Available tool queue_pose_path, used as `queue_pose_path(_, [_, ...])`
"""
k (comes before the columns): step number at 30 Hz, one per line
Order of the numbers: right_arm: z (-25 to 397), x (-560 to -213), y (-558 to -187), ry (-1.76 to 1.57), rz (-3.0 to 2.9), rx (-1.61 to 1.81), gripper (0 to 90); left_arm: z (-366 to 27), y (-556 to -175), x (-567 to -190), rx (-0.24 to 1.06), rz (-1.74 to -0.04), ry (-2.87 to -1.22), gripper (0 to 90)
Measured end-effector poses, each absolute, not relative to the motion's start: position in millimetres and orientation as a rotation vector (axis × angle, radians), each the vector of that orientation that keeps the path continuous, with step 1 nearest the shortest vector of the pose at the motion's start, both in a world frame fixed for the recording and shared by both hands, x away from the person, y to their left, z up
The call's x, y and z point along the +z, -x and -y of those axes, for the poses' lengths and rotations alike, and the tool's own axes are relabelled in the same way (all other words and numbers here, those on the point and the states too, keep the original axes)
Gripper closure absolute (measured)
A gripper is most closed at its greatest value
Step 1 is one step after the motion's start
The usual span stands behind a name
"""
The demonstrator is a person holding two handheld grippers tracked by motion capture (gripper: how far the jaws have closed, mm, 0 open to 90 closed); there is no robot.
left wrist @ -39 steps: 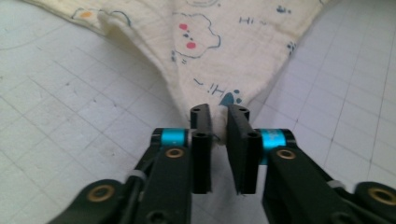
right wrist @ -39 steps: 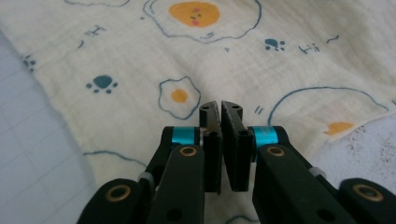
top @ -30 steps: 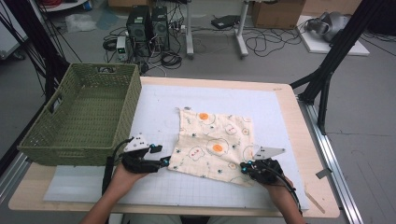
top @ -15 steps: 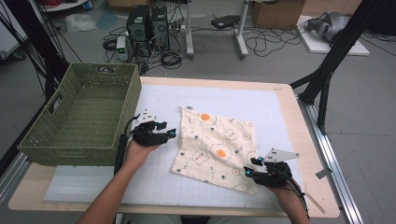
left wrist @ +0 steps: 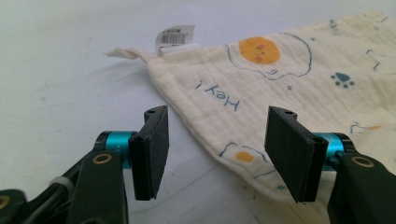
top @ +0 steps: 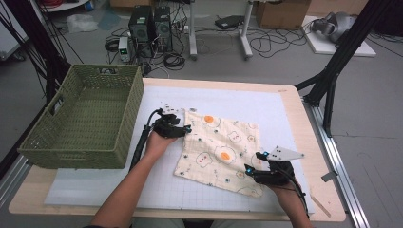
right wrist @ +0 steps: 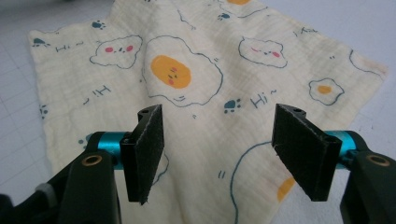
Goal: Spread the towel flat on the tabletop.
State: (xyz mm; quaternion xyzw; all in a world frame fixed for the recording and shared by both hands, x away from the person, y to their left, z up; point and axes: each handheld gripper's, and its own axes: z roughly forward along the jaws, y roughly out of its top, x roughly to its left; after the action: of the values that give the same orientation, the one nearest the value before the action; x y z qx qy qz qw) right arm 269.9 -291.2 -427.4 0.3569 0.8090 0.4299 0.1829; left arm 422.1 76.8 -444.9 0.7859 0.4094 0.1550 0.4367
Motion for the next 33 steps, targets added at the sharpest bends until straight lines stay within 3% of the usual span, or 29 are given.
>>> queue_pose_path(7, [293, -427, -269, -1.019, -2.269, 1.221, 34.1, -59, -421, -450, 0.452, -0.954, -2.064, 43.9])
queue_pose_path(9, [293, -427, -269, -1.025, -2.264, 1.216, 34.1, -59, -420, -450, 0.444, -0.931, -2.066, 52.8])
queue_pose_path(10, [293, -426, -269, -1.024, -2.260, 1.212, 34.3, -59, -420, -450, 0.438, -0.899, -2.075, 65.7])
queue_pose_path(12, [295, -426, -268, -1.030, -2.254, 1.211, 34.4, -59, -419, -449, 0.453, -0.884, -2.086, 83.4])
queue_pose_path(14, [297, -426, -268, -1.043, -2.245, 1.214, 34.6, -64, -422, -449, 0.442, -0.937, -2.061, 85.2])
queue_pose_path(28, [303, -428, -270, -1.065, -2.229, 1.209, 34.7, -100, -430, -446, 0.485, -1.112, -2.012, 83.7])
queue_pose_path(29, [303, -428, -270, -1.066, -2.229, 1.204, 34.7, -101, -430, -446, 0.474, -1.120, -2.001, 78.9])
queue_pose_path(31, [304, -427, -271, -1.066, -2.223, 1.200, 34.7, -101, -426, -448, 0.467, -1.126, -1.959, 60.0])
queue_pose_path(33, [307, -427, -273, -1.079, -2.205, 1.197, 34.7, -103, -421, -449, 0.456, -1.125, -1.917, 49.3])
